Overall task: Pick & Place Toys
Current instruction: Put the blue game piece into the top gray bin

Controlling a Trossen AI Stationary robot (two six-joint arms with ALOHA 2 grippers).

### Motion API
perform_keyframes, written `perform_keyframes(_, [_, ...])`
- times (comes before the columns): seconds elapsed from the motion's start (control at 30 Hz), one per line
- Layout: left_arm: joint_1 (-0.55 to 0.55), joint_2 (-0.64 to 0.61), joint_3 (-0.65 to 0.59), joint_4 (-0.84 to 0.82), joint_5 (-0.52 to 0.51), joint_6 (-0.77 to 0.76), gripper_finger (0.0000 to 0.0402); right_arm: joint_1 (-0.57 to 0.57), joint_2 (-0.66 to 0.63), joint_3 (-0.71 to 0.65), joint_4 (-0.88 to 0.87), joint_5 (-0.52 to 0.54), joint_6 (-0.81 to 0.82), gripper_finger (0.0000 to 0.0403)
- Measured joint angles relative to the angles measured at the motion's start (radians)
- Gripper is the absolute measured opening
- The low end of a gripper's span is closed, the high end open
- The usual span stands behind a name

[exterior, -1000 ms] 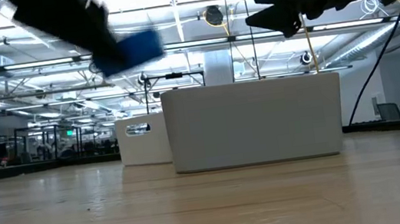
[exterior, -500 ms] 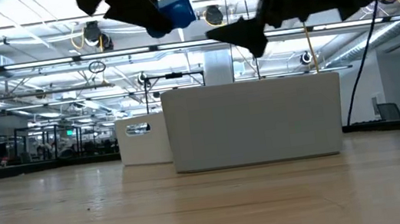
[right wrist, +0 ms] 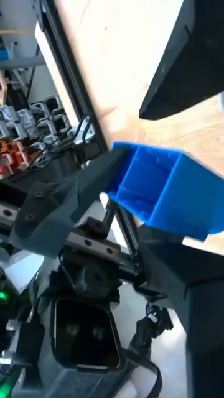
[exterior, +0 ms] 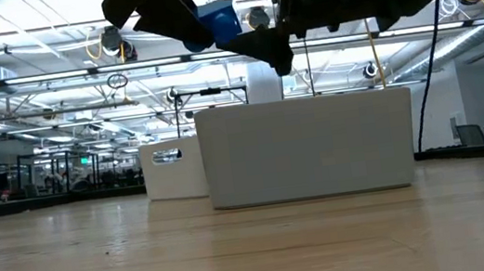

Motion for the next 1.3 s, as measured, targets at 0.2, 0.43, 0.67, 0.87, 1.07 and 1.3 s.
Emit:
perform_keyframes(0.2, [0.001,0.0,0.0,0.003,0.0,-0.02,0.0279,0.001,0.008,0.002,0.003,-0.002,0.001,0.0222])
perform_keyframes(0.43, [-0.001,0.001,0.0,0.019,0.004,-0.115,0.0318,-0.003,0.008,0.002,0.001,-0.059,-0.002,0.0098])
perform_keyframes(0.67, [-0.015,-0.009,0.0,0.089,0.008,-0.214,0.0353,-0.021,-0.033,0.001,-0.052,-0.168,-0.037,0.0096])
perform_keyframes(0.87, [-0.056,-0.033,0.0,0.071,0.032,-0.265,0.0354,-0.053,-0.187,0.001,-0.361,-0.161,-0.146,0.0096])
perform_keyframes(1.07, [-0.08,-0.037,-0.03,0.056,0.039,-0.347,0.0357,-0.056,-0.347,0.001,-0.778,0.301,-0.254,0.0096])
perform_keyframes(1.3, [-0.054,-0.037,-0.124,0.061,0.032,-0.49,0.0356,-0.074,-0.462,-0.092,-0.925,0.503,-0.243,0.0096])
